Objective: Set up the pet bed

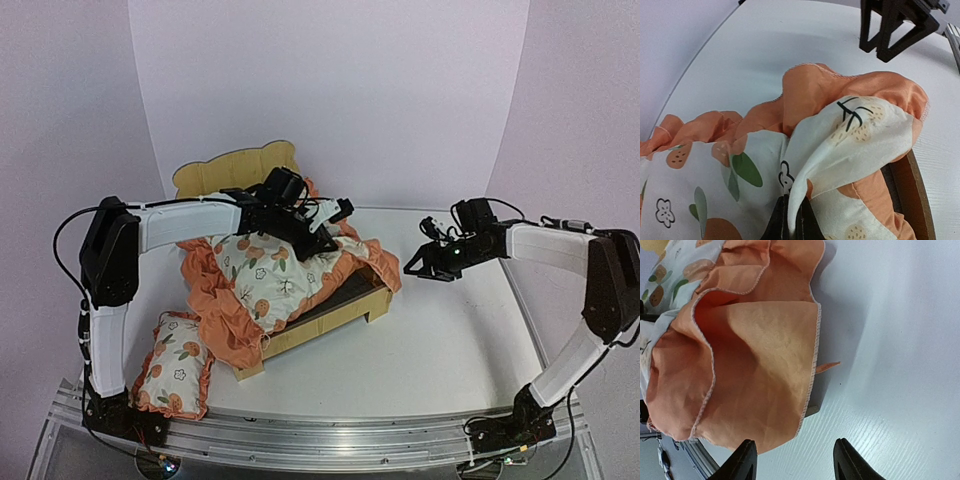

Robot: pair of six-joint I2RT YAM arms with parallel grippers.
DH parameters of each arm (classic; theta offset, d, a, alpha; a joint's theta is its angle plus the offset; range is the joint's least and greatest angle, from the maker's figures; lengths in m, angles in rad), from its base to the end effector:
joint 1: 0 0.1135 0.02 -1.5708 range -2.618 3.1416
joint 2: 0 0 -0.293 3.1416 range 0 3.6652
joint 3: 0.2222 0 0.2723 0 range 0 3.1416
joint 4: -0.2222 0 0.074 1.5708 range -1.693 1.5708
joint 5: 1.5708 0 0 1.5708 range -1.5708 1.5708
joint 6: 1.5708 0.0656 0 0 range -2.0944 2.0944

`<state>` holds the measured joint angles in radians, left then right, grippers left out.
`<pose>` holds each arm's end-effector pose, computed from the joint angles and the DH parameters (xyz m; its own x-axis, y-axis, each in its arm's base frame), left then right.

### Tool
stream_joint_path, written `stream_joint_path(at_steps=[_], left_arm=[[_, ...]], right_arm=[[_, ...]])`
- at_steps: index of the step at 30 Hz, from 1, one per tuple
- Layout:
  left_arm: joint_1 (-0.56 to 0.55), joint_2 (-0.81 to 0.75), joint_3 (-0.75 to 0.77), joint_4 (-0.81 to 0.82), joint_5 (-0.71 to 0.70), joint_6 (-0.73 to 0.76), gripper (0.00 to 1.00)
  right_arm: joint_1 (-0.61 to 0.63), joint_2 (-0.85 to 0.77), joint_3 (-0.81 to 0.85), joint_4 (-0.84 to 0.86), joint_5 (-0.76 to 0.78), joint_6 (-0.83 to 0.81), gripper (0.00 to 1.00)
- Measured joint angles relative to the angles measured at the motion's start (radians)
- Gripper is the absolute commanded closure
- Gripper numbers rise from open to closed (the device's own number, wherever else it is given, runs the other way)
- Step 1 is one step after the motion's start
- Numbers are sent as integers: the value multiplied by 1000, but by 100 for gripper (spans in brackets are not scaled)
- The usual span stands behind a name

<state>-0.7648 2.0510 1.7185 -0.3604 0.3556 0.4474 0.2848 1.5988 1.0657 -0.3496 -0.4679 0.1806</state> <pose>0.3668 -0.3836 0.2568 -0.0511 0.6111 -0.7899 0.9588 0.2512 0.1324 0.3483 0.1328 0.2207 -0.8237 -0.0741 -0.5622 -0.3839 0.8025 0.4568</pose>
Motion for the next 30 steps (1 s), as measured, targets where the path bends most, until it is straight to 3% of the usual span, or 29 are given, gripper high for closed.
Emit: stream_joint_path(at_steps=[11,14,22,30], left_arm=[[-12,13,36,-107,65,99,31],[9,10,87,-179,125,131,20],[91,-148,52,-359,237,241,17],[148,-538,-369,-465,151,475,17]], right_arm=[[-3,65,25,-12,-26,0,38],[-5,52,38,-20,-5,4,38],[16,-76,92,-41,85,30,38],[309,-140,139,-24,218,49,38]])
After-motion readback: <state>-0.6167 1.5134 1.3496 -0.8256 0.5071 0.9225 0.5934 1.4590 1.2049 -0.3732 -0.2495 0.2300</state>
